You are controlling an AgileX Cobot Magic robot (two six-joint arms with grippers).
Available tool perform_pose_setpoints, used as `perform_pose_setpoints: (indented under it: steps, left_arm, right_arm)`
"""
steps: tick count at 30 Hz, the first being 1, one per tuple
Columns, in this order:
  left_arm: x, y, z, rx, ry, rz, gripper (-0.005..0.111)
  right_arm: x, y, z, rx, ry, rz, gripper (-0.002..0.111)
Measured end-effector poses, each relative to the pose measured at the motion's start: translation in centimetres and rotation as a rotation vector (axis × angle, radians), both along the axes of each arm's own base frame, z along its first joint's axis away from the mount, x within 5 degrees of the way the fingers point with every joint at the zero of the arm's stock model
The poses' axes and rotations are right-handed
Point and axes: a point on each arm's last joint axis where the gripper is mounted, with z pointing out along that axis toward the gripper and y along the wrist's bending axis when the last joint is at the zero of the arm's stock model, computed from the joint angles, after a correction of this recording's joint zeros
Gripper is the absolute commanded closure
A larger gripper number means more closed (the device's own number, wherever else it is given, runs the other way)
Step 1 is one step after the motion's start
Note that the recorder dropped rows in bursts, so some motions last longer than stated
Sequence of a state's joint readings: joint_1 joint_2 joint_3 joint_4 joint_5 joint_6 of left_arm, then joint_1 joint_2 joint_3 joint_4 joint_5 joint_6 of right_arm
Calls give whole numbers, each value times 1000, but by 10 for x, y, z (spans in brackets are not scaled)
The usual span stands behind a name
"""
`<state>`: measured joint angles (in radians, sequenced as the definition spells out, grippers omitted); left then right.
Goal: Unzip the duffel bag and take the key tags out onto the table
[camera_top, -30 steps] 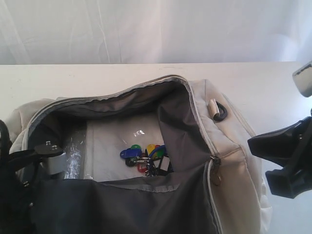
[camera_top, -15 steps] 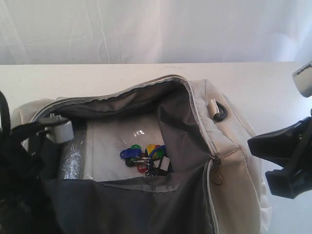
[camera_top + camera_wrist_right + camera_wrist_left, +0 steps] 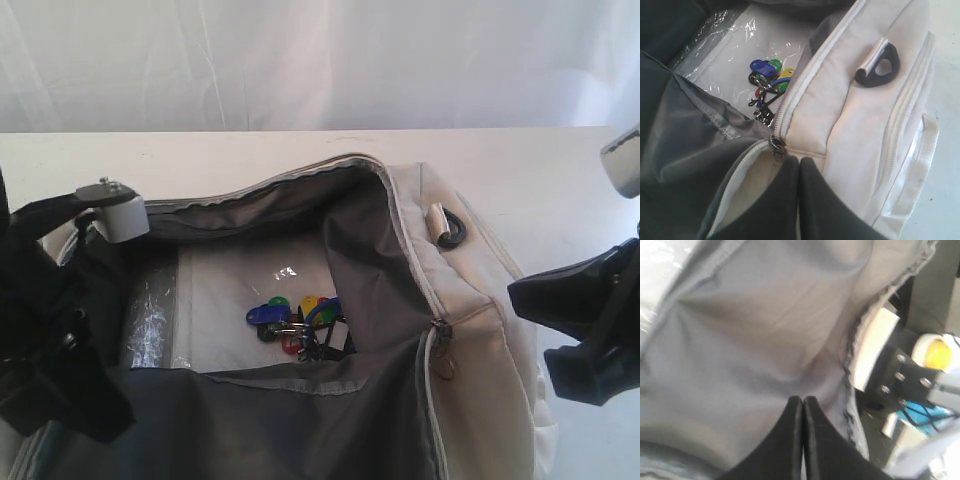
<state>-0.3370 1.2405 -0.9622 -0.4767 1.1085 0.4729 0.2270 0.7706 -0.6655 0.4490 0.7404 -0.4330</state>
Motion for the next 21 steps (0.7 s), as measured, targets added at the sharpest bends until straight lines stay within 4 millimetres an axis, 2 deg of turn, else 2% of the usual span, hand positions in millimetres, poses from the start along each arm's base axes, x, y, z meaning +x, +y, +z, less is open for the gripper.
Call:
perform_pose_setpoints:
  steps: [3, 7, 13, 17, 21]
  left_arm:
    - [0, 3, 12, -26, -156, 52, 107]
    - [-10, 13, 39, -64, -395, 126, 107]
    - [-48, 37, 73, -70, -669, 205, 107]
    - [-69, 47, 66, -82, -751, 233, 107]
    - [-70, 50, 41, -83, -791, 279, 107]
  right_arm:
    - [1, 0, 1, 2, -11, -6, 108]
    - [2, -1, 1, -5, -22, -7, 108]
    - [2, -1, 2, -10, -34, -12, 108]
    - [4, -1, 1, -10, -34, -15, 108]
    - [13, 2, 14, -5, -36, -4, 108]
